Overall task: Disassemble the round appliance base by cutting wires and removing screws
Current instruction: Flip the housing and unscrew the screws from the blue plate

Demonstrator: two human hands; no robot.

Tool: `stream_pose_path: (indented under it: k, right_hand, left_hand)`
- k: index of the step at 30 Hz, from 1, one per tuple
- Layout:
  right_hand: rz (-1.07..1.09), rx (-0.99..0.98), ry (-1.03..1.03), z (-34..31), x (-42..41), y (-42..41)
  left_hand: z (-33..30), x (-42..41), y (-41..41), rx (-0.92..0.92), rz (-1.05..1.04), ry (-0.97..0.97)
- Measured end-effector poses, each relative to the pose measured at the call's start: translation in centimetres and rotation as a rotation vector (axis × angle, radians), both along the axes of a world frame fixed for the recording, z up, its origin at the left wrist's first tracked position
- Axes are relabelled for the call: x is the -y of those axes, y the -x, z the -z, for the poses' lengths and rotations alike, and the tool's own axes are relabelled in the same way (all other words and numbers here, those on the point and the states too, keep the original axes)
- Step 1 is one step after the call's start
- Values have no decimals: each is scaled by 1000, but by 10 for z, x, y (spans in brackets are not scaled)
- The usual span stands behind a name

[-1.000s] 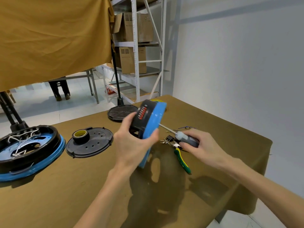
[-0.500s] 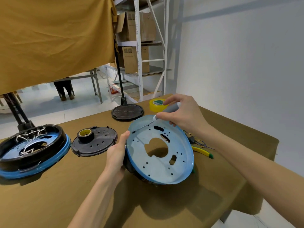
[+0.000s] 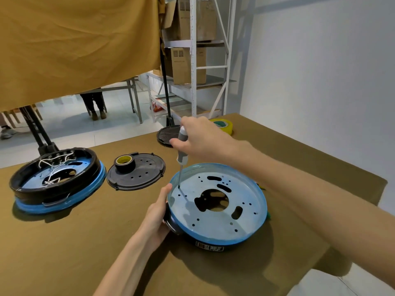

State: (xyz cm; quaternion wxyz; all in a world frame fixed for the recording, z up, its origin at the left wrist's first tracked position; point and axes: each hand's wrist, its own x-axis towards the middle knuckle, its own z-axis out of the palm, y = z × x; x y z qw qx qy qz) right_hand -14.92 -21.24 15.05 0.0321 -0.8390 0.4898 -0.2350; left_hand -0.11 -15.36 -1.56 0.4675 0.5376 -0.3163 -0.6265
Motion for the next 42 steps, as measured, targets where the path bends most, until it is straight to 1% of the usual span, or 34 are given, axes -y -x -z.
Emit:
stream_pose_path:
  k: [3, 5, 6, 7, 9, 10, 11, 12, 13, 16, 18, 19, 21, 23, 24, 28, 30, 34, 39, 42]
  right_hand:
    - [-207, -92, -249, -27, 10, 1]
    - [-318, -160, -319, -36, 16, 2]
    - [-312, -213, -297, -36, 19, 1]
    - [-255, -283, -233, -35, 21, -1]
    - [-71, -431, -30, -31, 25, -6]
    - [-20, -476, 37, -30, 28, -8]
    - [-31, -500, 62, -29, 31, -9]
    - [-77, -510, 42, -30, 35, -10]
    - [-133, -501, -13, -33, 38, -9]
    - [-346, -382, -232, -45, 38, 0]
    - [-432, -344, -276, -45, 37, 4]
    - [-406, -352, -242, -42, 37, 3]
    - [-262, -416, -136, -37, 38, 0]
    - [-139, -438, -102, -36, 40, -2]
    - [-127, -428, -102, -36, 41, -2]
    - [-107, -325, -98, -38, 41, 0]
    - [-96, -315, -97, -38, 40, 3]
    - [-109, -260, -203, -35, 40, 8]
    - [-222, -89, -318, -37, 44, 14]
    - [-260, -115, -342, -38, 46, 18]
  left_hand:
    - [0, 1, -1, -13, -20, -21]
    - [-1, 2, 0, -22, -22, -29]
    - [-1, 3, 0, -23, -24, -33]
    - [-1, 3, 0, -23, -26, -36]
    - [-1, 3, 0, -21, -25, -41]
    - [-1, 3, 0, -20, -24, -46]
    - [0, 4, -1, -21, -23, -53]
    - [0, 4, -1, -20, -22, -59]
    - [0, 4, -1, -18, -19, -62]
    - [2, 5, -1, -10, -14, -69]
    - [3, 6, -1, -7, 6, -63]
    - [4, 7, -2, -12, 16, -59]
    - [5, 8, -5, -32, 36, -57]
    - [5, 8, -7, -59, 50, -60]
    - [5, 8, -9, -78, 48, -66]
    - [4, 8, -12, -151, 28, -86]
    - [5, 9, -11, -178, 8, -100]
    - [5, 8, -6, -184, -29, -101]
    - [7, 10, -5, -188, -67, -114]
    - [9, 11, -5, -184, -63, -109]
